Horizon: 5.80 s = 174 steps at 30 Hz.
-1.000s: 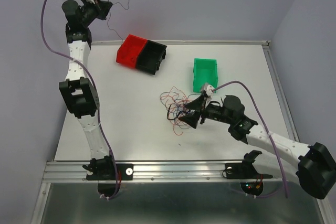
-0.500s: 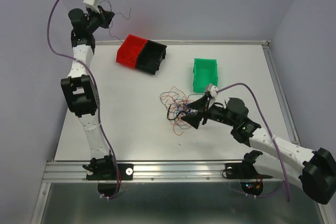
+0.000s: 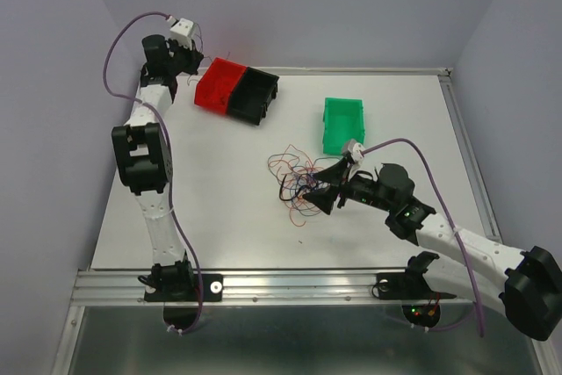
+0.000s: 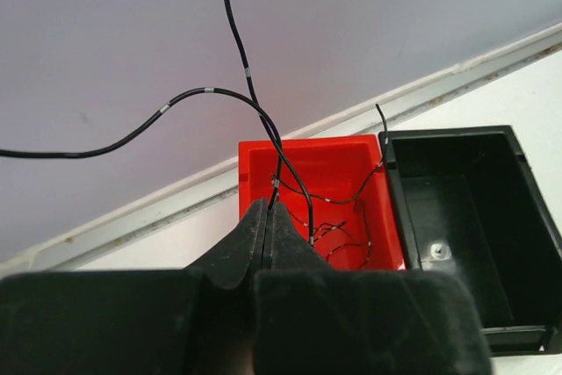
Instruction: Untangle the cables
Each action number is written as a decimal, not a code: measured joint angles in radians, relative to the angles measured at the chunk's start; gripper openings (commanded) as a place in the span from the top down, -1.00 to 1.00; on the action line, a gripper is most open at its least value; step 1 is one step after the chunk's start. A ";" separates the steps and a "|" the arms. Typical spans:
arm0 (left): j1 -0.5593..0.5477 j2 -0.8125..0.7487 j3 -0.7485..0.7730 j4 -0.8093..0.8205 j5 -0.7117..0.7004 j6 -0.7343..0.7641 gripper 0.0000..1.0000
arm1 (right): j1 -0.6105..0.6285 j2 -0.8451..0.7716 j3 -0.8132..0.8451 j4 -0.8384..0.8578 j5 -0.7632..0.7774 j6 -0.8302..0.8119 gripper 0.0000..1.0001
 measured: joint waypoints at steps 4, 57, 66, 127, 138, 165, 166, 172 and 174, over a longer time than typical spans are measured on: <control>-0.026 0.002 0.043 -0.108 -0.083 0.091 1.00 | 0.000 0.000 0.000 0.000 0.003 0.000 -0.54; -0.179 0.399 0.520 -0.705 -0.471 0.290 0.21 | 0.000 0.027 0.000 0.007 0.009 0.022 -0.52; -0.180 0.262 0.512 -0.704 -0.501 0.316 -0.01 | 0.000 0.031 0.000 0.008 0.004 0.025 -0.52; -0.212 0.068 0.259 -0.700 -0.491 0.582 1.00 | 0.000 -0.002 -0.002 0.022 -0.014 0.026 -0.54; -0.212 0.105 0.261 -0.673 -0.494 0.550 1.00 | 0.000 -0.002 -0.002 0.022 -0.015 0.030 -0.54; -0.205 0.386 0.429 -0.565 -0.525 0.425 0.72 | 0.000 0.065 -0.002 0.026 -0.014 0.041 -0.54; -0.205 0.377 0.423 -0.566 -0.523 0.423 0.70 | 0.000 0.065 -0.002 0.026 -0.015 0.041 -0.54; -0.205 0.276 0.385 -0.573 -0.521 0.405 0.11 | 0.000 0.065 -0.002 0.029 -0.012 0.044 -0.55; -0.205 0.222 0.364 -0.575 -0.521 0.404 0.06 | 0.000 0.065 -0.002 0.028 -0.002 0.045 -0.56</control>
